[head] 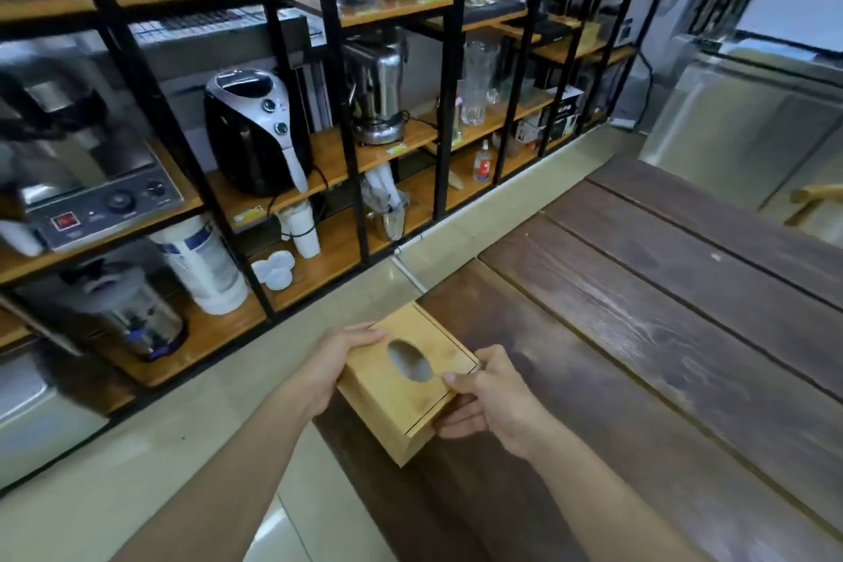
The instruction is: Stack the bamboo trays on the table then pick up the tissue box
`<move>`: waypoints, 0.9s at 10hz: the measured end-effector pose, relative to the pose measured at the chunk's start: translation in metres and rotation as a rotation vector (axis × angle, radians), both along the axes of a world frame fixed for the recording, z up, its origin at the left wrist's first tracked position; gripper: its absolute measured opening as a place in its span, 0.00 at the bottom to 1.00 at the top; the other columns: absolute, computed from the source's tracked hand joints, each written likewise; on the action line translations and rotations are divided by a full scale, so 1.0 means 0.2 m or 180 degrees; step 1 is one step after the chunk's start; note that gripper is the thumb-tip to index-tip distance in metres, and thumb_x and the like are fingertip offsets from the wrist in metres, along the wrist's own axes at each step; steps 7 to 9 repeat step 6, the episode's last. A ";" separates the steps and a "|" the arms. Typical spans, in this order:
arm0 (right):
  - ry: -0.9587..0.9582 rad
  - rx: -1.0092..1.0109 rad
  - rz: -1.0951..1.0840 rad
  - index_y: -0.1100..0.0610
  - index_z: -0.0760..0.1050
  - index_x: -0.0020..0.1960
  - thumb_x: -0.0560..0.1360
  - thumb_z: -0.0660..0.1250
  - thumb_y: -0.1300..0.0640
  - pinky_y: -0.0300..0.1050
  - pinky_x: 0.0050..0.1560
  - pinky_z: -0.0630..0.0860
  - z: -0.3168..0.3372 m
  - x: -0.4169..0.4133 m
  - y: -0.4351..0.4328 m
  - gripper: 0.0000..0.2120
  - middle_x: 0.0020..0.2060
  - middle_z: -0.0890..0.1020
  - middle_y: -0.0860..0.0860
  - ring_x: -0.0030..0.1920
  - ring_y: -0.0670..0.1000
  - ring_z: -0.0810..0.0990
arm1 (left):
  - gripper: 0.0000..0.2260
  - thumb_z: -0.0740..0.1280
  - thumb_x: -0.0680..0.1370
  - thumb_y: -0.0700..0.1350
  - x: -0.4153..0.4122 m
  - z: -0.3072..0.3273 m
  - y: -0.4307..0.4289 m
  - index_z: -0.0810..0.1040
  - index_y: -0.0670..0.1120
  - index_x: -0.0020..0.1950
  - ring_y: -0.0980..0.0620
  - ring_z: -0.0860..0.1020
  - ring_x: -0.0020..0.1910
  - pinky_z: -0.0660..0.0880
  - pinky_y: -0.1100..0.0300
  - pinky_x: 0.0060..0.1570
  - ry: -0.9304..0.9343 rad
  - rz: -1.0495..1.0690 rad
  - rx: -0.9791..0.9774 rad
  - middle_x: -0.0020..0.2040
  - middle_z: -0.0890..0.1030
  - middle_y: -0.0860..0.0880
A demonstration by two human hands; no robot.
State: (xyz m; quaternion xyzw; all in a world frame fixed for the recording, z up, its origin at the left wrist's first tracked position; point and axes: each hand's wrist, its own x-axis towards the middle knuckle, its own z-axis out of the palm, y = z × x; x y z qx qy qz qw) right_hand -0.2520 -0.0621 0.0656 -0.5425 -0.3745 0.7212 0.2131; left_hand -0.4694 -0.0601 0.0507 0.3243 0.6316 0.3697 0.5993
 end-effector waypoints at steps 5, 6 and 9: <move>-0.0618 0.0222 0.0221 0.55 0.61 0.59 0.74 0.66 0.60 0.54 0.38 0.83 -0.03 -0.15 -0.09 0.18 0.49 0.78 0.68 0.39 0.61 0.84 | 0.13 0.68 0.76 0.44 -0.15 -0.13 -0.06 0.80 0.49 0.60 0.55 0.81 0.48 0.76 0.65 0.39 0.0176 -0.0144 0.0141 0.50 0.84 0.53; -0.1114 0.0533 0.0647 0.57 0.64 0.58 0.75 0.65 0.57 0.55 0.44 0.82 0.00 -0.13 -0.08 0.16 0.49 0.80 0.64 0.43 0.59 0.84 | 0.14 0.67 0.77 0.46 -0.17 -0.11 -0.04 0.79 0.46 0.62 0.52 0.80 0.53 0.75 0.60 0.48 0.0392 -0.0416 0.0033 0.55 0.83 0.49; -0.1114 0.0533 0.0647 0.57 0.64 0.58 0.75 0.65 0.57 0.55 0.44 0.82 0.00 -0.13 -0.08 0.16 0.49 0.80 0.64 0.43 0.59 0.84 | 0.14 0.67 0.77 0.46 -0.17 -0.11 -0.04 0.79 0.46 0.62 0.52 0.80 0.53 0.75 0.60 0.48 0.0392 -0.0416 0.0033 0.55 0.83 0.49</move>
